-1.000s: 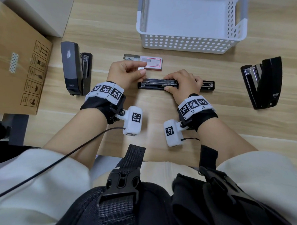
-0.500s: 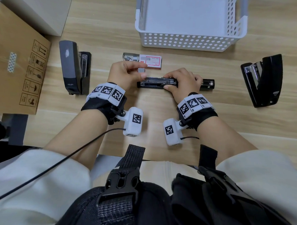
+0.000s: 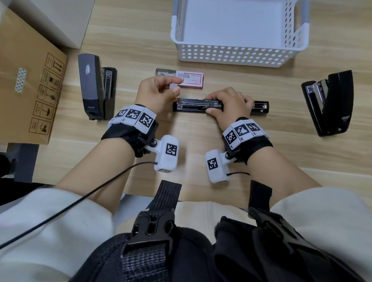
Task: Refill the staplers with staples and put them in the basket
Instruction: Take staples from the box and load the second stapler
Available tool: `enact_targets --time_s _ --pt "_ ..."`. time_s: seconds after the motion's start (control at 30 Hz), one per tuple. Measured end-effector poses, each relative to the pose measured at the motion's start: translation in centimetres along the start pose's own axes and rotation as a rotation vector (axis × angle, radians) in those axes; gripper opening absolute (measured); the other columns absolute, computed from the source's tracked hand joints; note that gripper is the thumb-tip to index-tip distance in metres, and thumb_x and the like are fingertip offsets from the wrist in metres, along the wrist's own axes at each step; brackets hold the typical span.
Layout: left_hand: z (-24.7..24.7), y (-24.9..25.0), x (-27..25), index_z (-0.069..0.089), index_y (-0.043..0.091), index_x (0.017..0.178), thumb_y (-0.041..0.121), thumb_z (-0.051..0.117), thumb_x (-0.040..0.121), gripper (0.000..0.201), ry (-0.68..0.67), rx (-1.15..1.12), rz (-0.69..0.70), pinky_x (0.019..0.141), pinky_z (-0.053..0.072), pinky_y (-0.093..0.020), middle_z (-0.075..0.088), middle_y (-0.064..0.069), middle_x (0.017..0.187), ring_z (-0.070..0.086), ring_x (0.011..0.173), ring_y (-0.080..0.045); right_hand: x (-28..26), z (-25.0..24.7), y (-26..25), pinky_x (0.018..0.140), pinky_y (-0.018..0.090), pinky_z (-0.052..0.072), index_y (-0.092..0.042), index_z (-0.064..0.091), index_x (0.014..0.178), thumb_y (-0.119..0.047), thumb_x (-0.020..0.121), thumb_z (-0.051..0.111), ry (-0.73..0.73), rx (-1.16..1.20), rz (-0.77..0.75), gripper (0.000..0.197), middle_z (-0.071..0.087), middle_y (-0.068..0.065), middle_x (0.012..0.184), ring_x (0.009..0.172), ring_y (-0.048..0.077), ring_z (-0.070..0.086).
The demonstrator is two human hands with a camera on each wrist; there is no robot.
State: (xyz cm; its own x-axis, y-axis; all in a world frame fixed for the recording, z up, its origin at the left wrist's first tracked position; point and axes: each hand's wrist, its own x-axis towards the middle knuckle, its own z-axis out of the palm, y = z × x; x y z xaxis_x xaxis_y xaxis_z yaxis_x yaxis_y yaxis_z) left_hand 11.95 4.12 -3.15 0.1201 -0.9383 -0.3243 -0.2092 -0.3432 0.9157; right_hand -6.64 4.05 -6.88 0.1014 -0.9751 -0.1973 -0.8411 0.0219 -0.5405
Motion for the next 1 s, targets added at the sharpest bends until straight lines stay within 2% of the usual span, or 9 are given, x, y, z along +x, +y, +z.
enact_targets --time_s 0.1,0.17,0.3,0.43,0.57,0.7,0.8,0.9,1.0 --pt "-0.2 -0.1 0.2 0.063 0.007 0.105 0.000 0.055 0.086 0.022 -0.024 0.006 0.007 0.091 0.050 -0.036 0.054 0.000 0.068 0.058 0.065 -0.003 0.0 0.0 0.0 0.100 0.032 0.015 -0.035 0.063 0.105 -0.032 0.080 0.066 0.002 0.000 0.000 0.026 0.057 -0.008 0.112 0.110 0.014 0.047" --pt "-0.4 -0.2 0.3 0.062 0.009 0.105 0.000 0.056 0.085 0.023 -0.027 -0.036 -0.010 0.091 0.048 -0.039 0.052 -0.001 0.068 0.059 0.063 0.000 0.0 0.0 0.0 0.100 0.032 0.015 -0.035 0.063 0.106 -0.032 0.080 0.065 0.002 0.001 0.000 0.026 0.057 -0.008 0.112 0.110 0.014 0.047" --pt "-0.7 -0.4 0.2 0.059 0.011 0.104 -0.006 0.055 0.084 0.027 -0.018 -0.210 -0.044 0.078 0.052 -0.021 0.061 0.013 0.053 0.058 0.059 0.001 0.0 0.1 0.1 0.099 0.032 0.014 -0.034 0.063 0.106 -0.032 0.080 0.066 0.006 -0.001 -0.004 0.027 0.057 -0.008 0.112 0.111 0.015 0.047" --pt "-0.8 -0.3 0.2 0.061 0.015 0.093 0.000 0.049 0.089 0.019 0.022 -0.471 -0.122 0.074 0.053 -0.017 0.065 0.012 0.056 0.061 0.059 0.001 0.0 0.1 0.1 0.100 0.032 0.015 -0.034 0.062 0.107 -0.032 0.080 0.066 0.007 -0.004 -0.004 0.027 0.057 -0.008 0.112 0.111 0.015 0.047" --pt "-0.6 -0.3 0.2 0.065 0.012 0.100 0.002 0.059 0.084 0.021 -0.023 -0.173 -0.022 0.074 0.044 -0.011 0.066 0.016 0.072 0.055 0.066 0.006 0.0 0.2 0.1 0.101 0.032 0.015 -0.035 0.062 0.106 -0.032 0.080 0.066 0.017 -0.005 -0.005 0.027 0.057 -0.008 0.111 0.111 0.014 0.047" --pt "0.3 -1.1 0.4 0.063 0.012 0.110 0.004 0.068 0.076 0.036 -0.061 0.137 0.093 0.076 0.038 0.000 0.057 0.010 0.093 0.052 0.087 0.003 -0.1 0.2 0.1 0.100 0.032 0.015 -0.034 0.062 0.106 -0.032 0.080 0.065 0.019 -0.010 -0.002 0.026 0.057 -0.008 0.112 0.111 0.015 0.047" --pt "1.0 -1.7 0.7 0.063 0.009 0.110 0.002 0.068 0.076 0.035 -0.107 0.185 0.098 0.088 0.043 -0.011 0.055 0.011 0.091 0.054 0.092 -0.007 0.0 0.3 0.2 0.099 0.032 0.015 -0.035 0.062 0.106 -0.032 0.080 0.065 0.023 -0.011 -0.003 0.026 0.057 -0.008 0.112 0.110 0.015 0.047" --pt "1.5 -2.2 1.0 0.063 0.001 0.111 -0.001 0.067 0.075 0.036 -0.148 0.241 0.104 0.080 0.041 -0.005 0.052 0.014 0.086 0.052 0.081 0.000 0.0 0.3 0.2 0.099 0.032 0.014 -0.034 0.063 0.105 -0.032 0.079 0.066 0.028 -0.002 -0.001 0.026 0.057 -0.008 0.111 0.110 0.014 0.047" --pt "1.7 -2.7 1.4 0.063 0.002 0.111 0.000 0.068 0.075 0.036 -0.152 0.273 0.130 0.079 0.040 -0.009 0.051 0.014 0.084 0.049 0.078 0.001 -0.1 0.3 0.2 0.100 0.032 0.015 -0.034 0.063 0.105 -0.032 0.079 0.066 0.030 0.001 -0.001 0.026 0.057 -0.008 0.111 0.111 0.014 0.047"
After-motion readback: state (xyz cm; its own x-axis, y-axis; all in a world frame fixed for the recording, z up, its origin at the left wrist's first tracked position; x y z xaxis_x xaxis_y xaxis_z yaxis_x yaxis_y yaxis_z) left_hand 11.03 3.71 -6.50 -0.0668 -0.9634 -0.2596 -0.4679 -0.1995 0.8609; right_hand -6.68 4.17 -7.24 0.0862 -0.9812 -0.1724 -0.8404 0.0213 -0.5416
